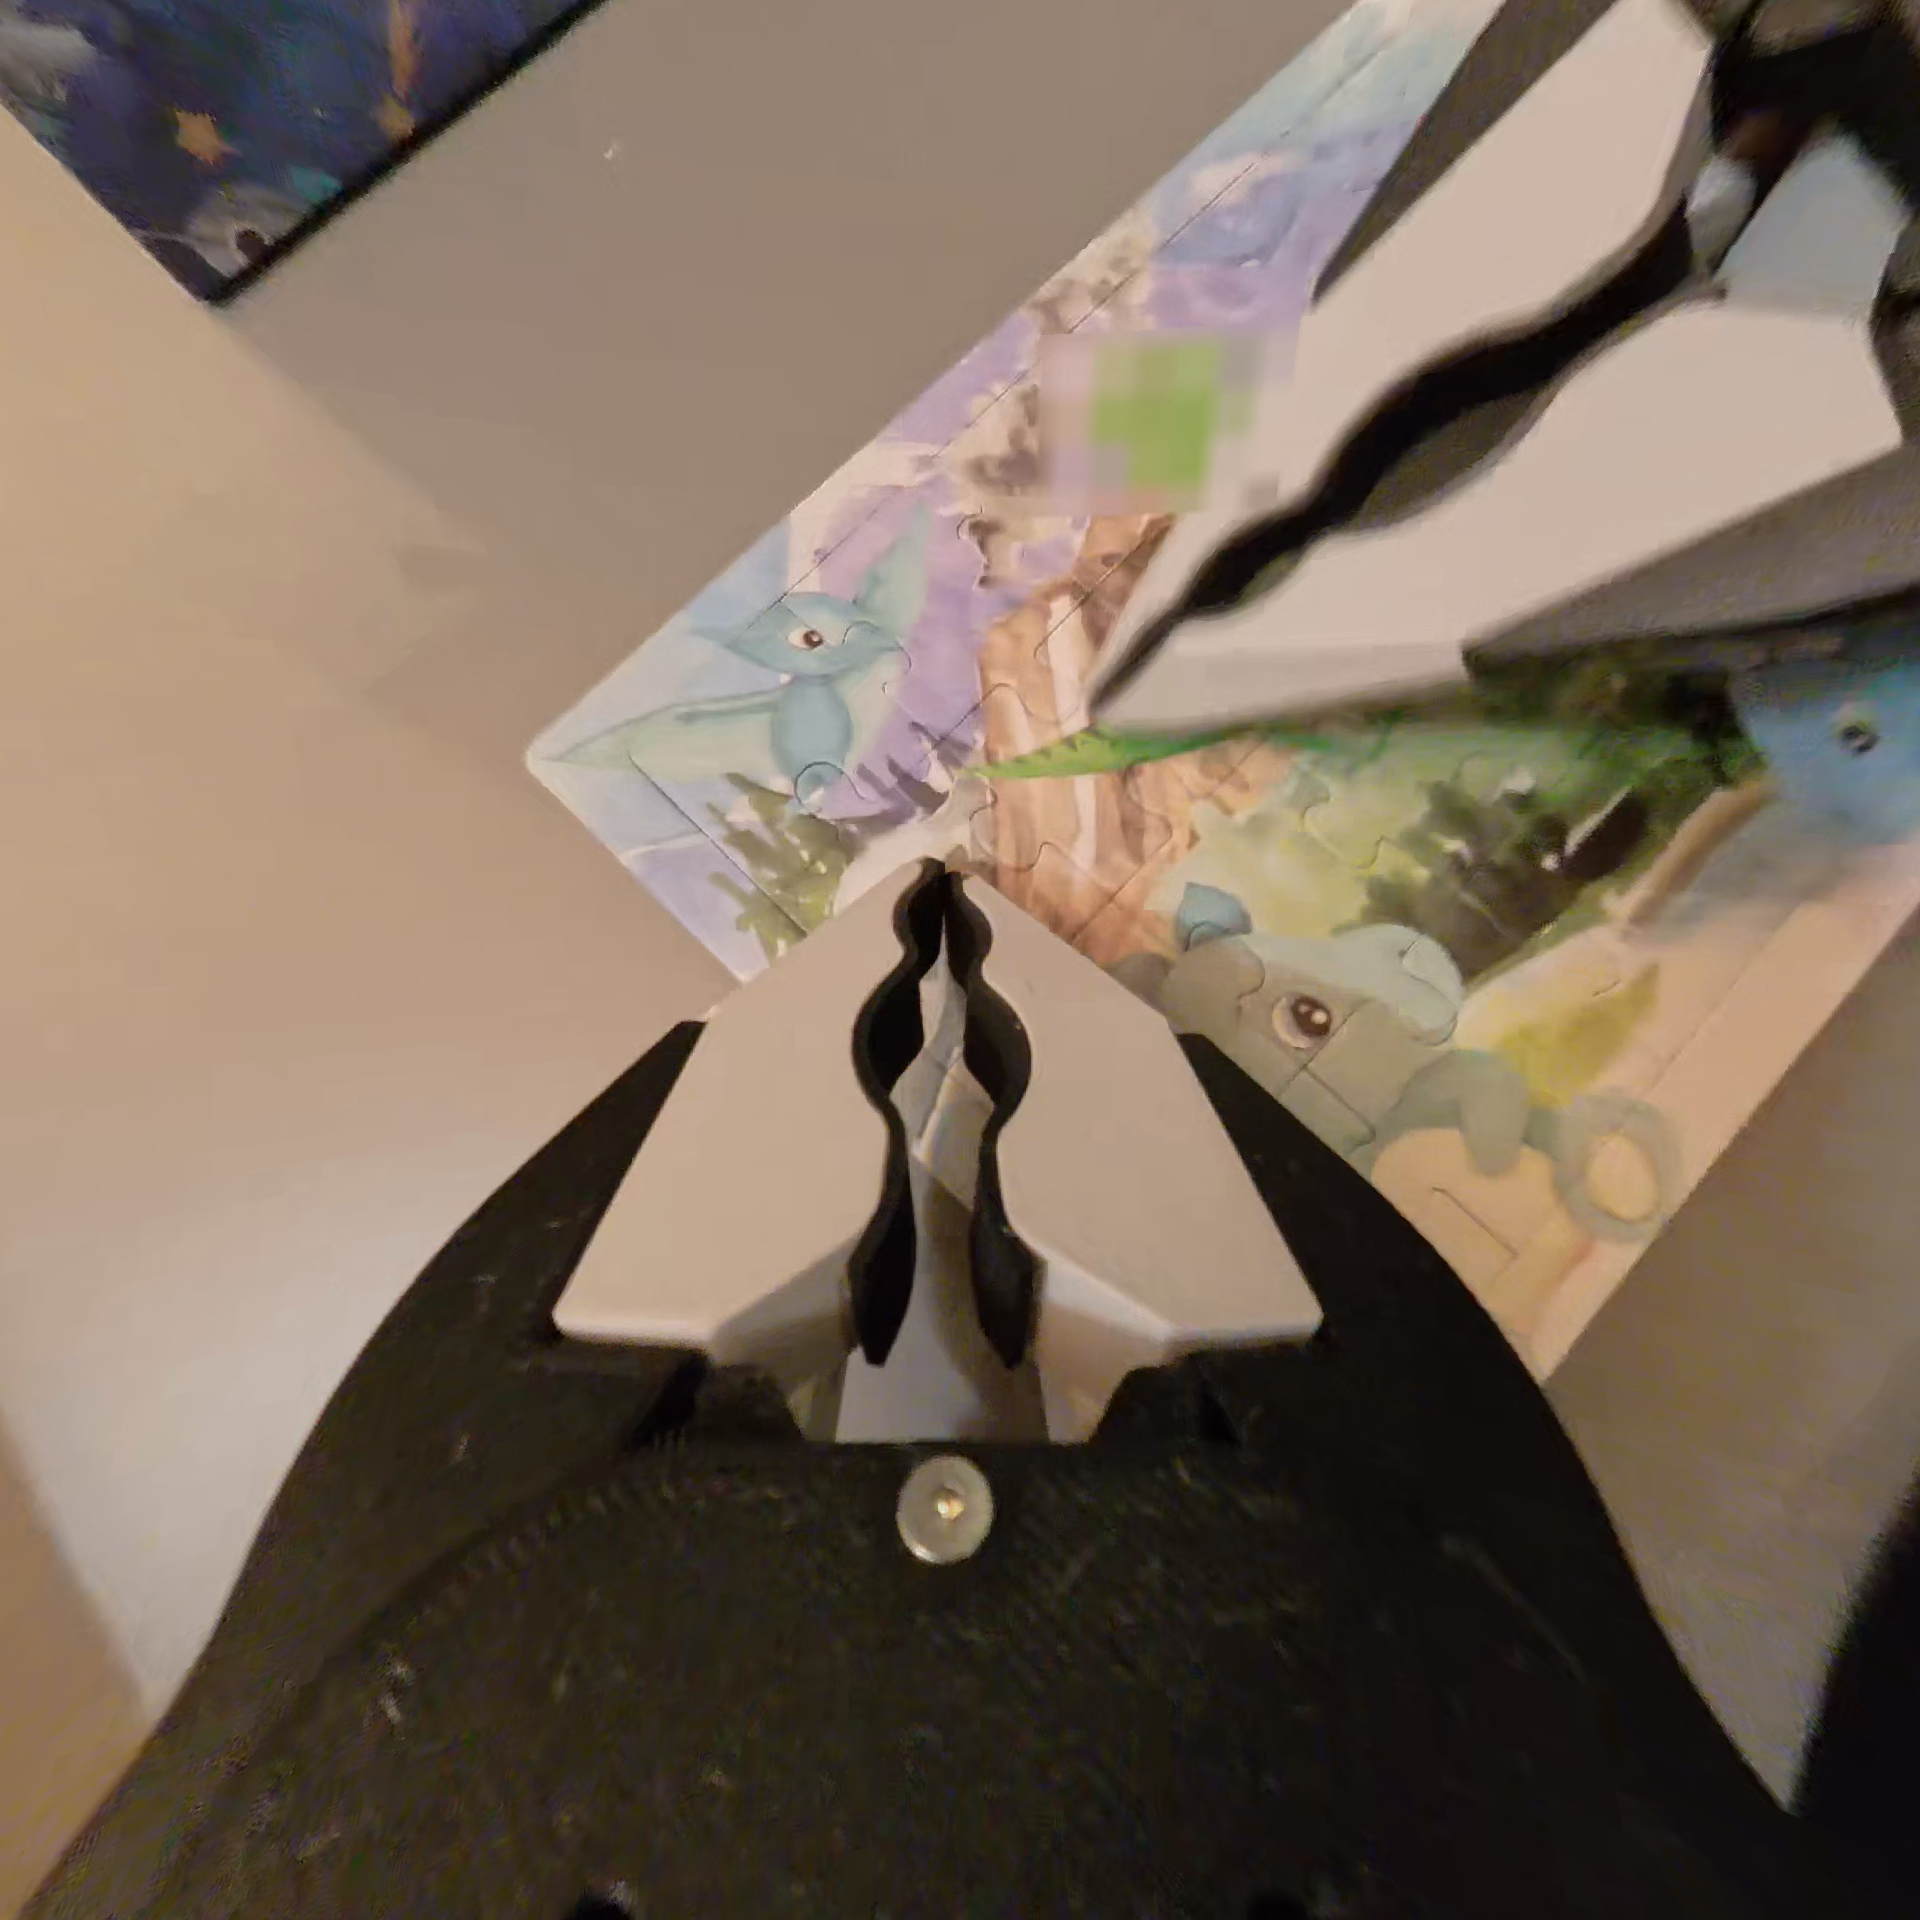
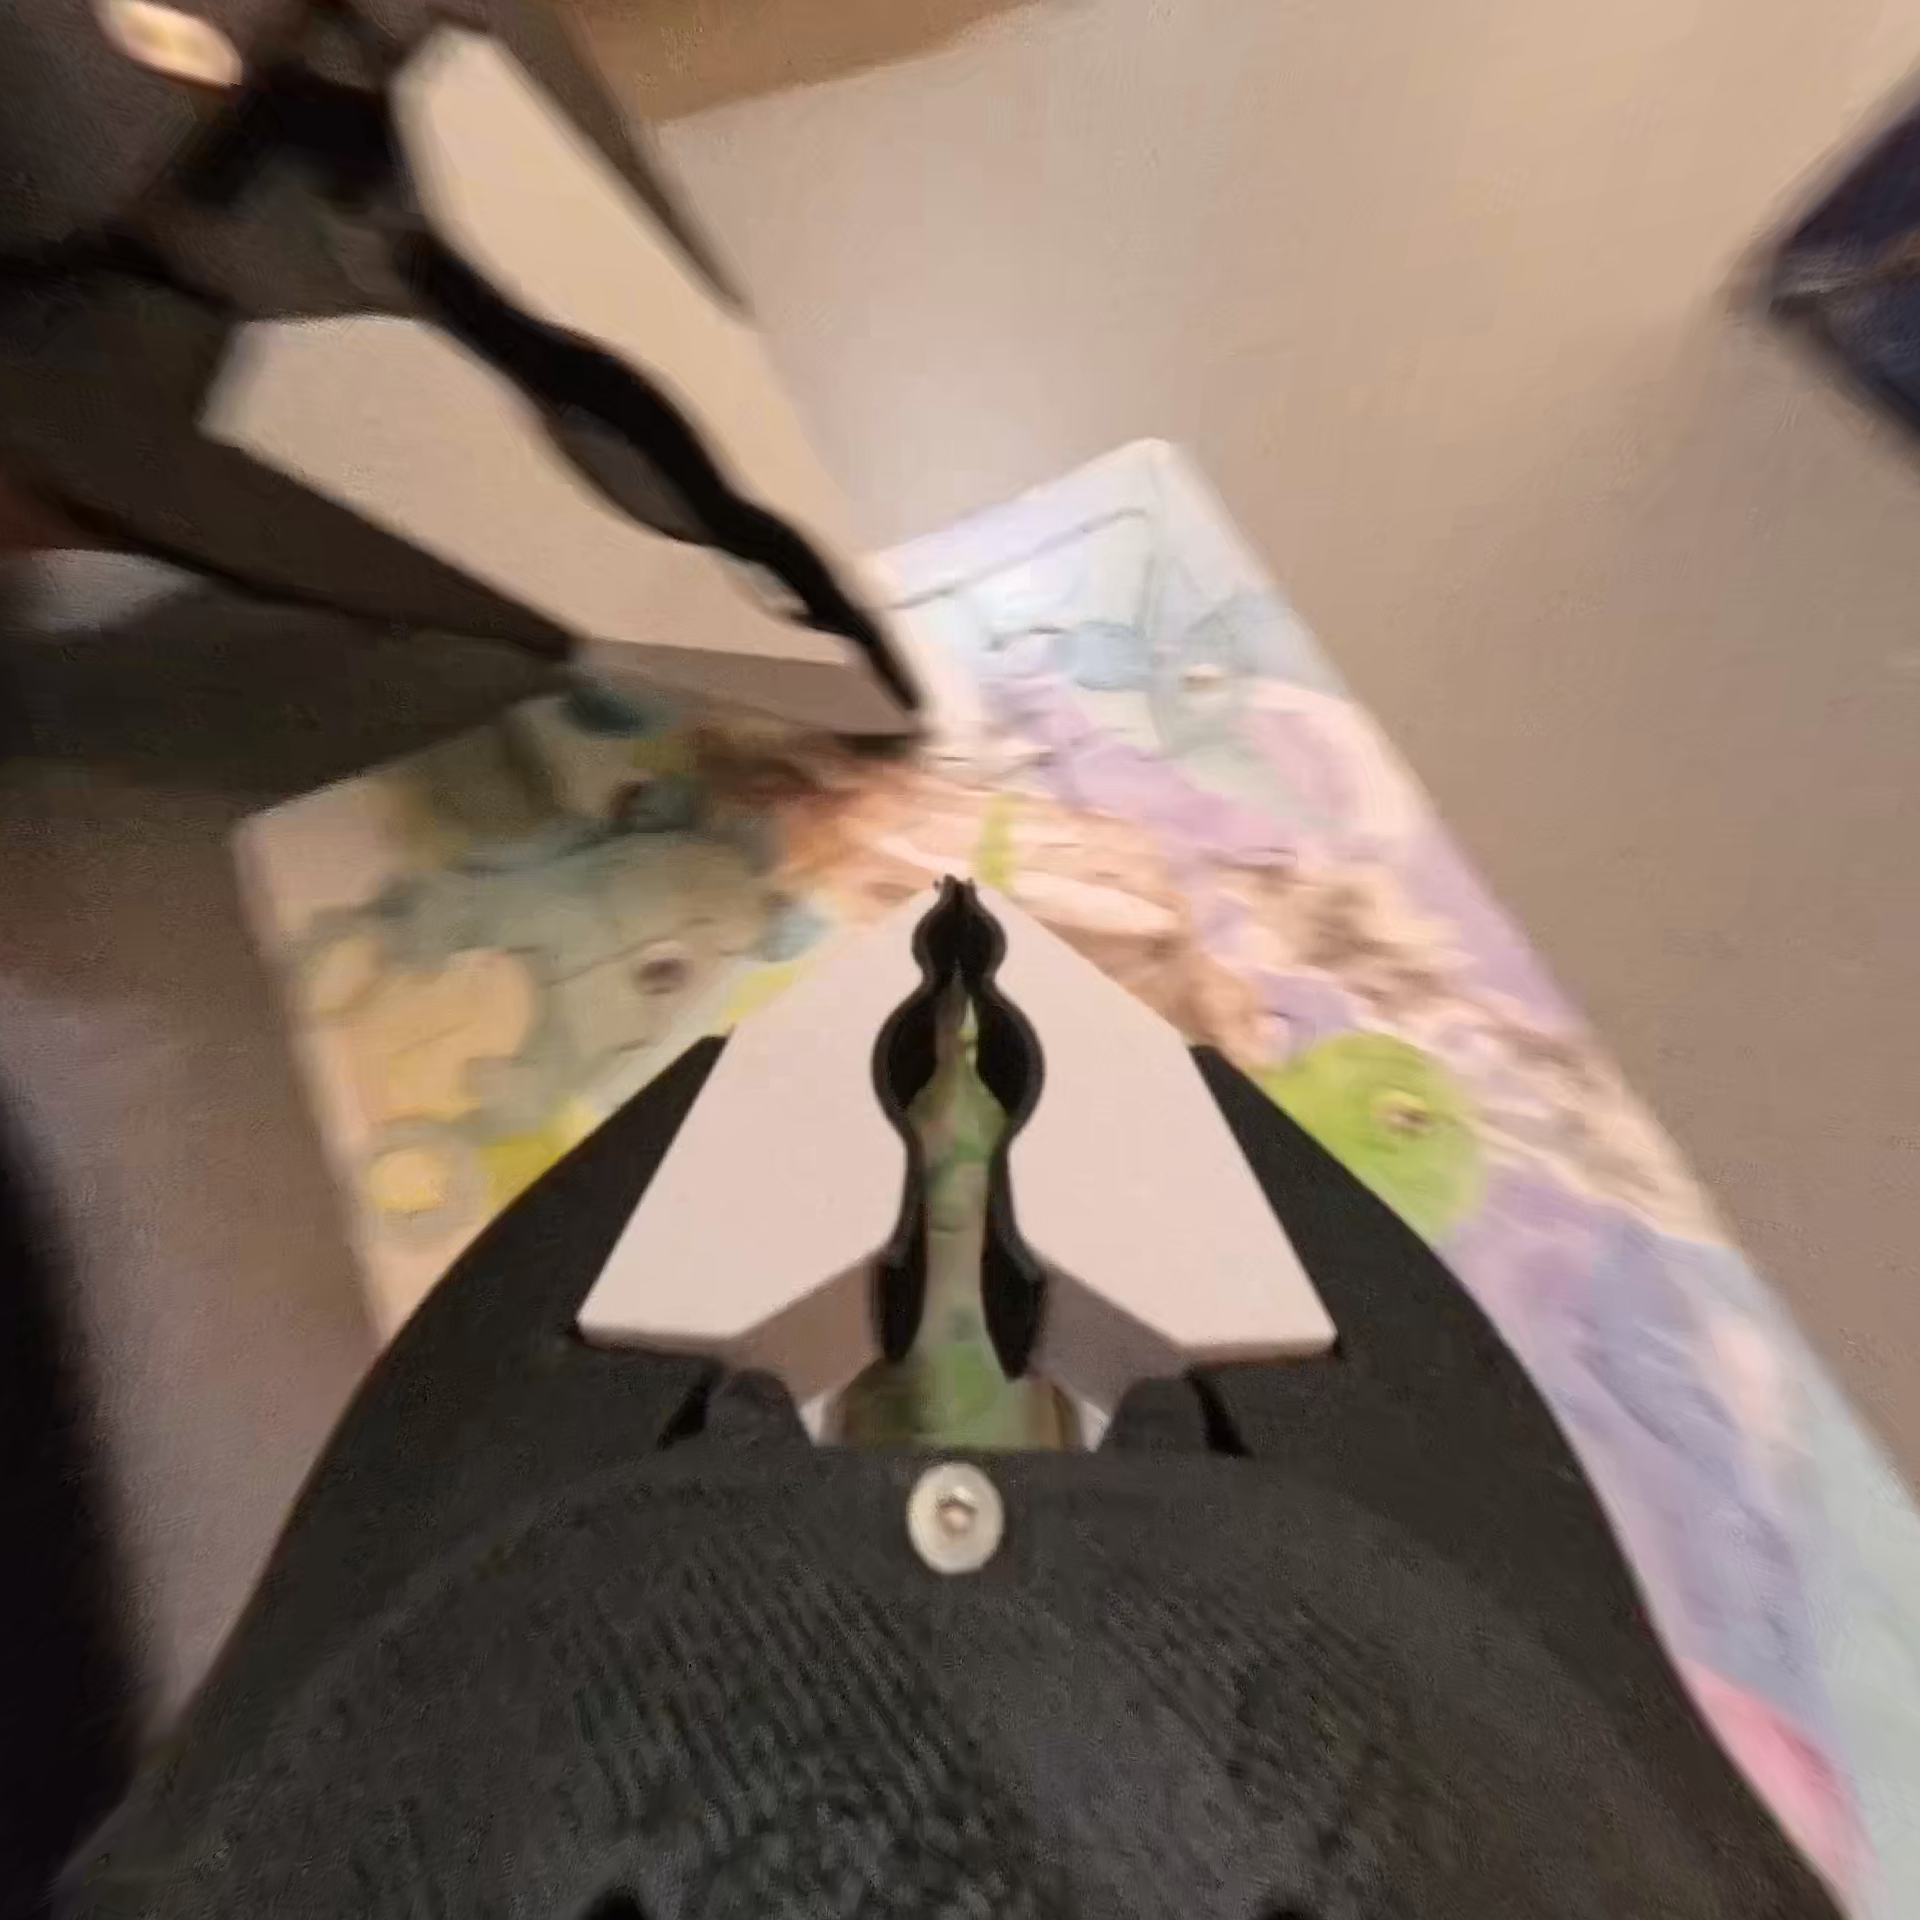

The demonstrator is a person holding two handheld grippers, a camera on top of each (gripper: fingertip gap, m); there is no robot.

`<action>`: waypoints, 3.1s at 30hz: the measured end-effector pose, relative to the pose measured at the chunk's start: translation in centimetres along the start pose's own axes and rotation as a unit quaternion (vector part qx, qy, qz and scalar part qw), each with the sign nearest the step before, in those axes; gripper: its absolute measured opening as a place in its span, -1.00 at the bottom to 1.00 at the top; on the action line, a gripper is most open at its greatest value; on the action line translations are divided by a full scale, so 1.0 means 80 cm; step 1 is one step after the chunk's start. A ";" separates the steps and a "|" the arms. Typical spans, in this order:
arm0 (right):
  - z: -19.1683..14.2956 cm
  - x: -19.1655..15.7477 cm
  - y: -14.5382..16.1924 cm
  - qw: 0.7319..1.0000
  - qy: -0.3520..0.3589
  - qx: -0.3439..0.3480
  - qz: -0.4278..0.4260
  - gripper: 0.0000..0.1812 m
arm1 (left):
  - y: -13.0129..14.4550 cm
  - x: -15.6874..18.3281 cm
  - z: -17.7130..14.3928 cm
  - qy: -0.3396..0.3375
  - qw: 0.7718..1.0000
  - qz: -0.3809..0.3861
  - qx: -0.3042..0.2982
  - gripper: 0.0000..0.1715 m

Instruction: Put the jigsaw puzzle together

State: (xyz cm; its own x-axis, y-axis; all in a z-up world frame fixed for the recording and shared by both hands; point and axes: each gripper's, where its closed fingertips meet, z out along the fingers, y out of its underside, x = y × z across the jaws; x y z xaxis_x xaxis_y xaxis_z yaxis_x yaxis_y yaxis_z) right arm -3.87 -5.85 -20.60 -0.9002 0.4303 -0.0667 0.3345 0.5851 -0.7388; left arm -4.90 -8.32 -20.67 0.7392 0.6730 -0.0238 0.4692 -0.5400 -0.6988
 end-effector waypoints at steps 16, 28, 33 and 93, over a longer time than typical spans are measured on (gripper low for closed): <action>-0.125 0.134 0.102 0.979 0.192 -0.040 0.047 -1.00 | -0.007 0.044 0.005 0.120 0.993 -0.010 -0.002 -1.00; -0.095 0.028 0.087 0.998 0.063 -0.019 -0.004 -1.00 | -0.027 0.031 0.025 0.091 0.996 -0.019 -0.010 -1.00; -0.126 0.115 0.109 0.984 0.156 -0.009 0.081 -1.00 | -0.017 0.120 0.013 0.194 0.981 0.011 -0.012 -1.00; -0.139 -0.046 0.136 0.983 0.126 -0.007 0.130 -1.00 | 0.019 0.135 -0.019 0.107 0.994 -0.026 -0.027 -1.00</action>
State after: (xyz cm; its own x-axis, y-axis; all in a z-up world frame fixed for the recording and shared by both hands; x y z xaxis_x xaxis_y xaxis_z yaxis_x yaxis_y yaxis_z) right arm 6.20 6.53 -20.94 -0.6868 0.7221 -0.0829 0.5496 0.4412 -0.7094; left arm 4.56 -2.64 -20.88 0.7971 0.5800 0.1679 0.5296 -0.5381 -0.6557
